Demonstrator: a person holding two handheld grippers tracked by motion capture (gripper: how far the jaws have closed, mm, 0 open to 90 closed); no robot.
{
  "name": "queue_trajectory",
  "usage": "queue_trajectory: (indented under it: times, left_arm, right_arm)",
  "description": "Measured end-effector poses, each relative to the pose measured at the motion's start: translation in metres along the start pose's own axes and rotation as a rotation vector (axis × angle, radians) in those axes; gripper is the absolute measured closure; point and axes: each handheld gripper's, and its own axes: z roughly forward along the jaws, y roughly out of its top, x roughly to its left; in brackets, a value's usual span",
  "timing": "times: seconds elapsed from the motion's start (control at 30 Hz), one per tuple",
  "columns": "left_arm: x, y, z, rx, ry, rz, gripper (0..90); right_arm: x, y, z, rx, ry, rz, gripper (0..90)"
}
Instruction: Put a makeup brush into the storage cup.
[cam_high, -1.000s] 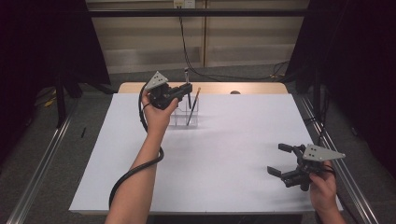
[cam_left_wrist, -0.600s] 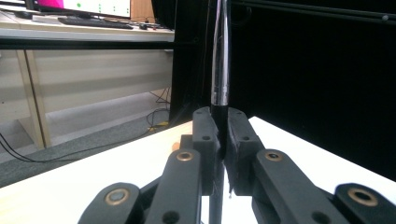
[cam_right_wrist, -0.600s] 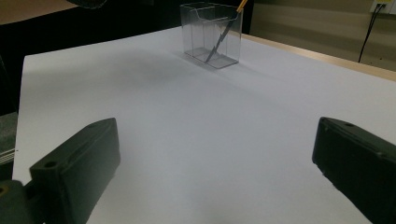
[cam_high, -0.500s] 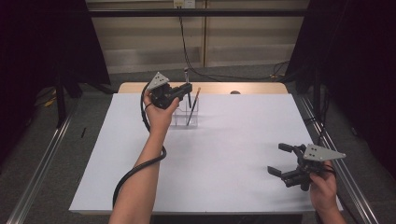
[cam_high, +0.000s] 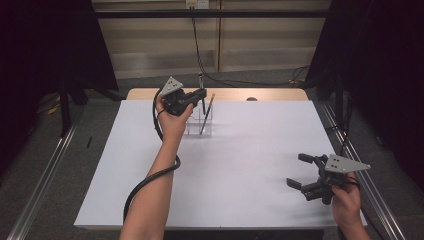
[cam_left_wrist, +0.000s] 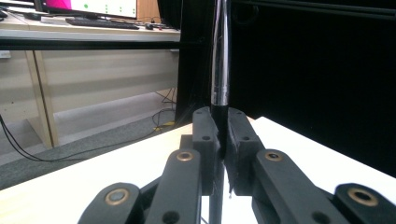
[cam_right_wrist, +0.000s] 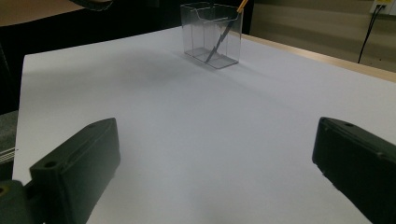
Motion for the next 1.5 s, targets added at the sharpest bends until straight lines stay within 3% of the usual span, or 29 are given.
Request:
queue_trajectory:
  times: [1.5]
  left_arm:
    - [-0.002,-0.019,0.018,0.036,0.019,-0.003,83.9]
  right_arm:
    - [0.001,0.001,0.000,-0.002,0.006,-0.005,0.7]
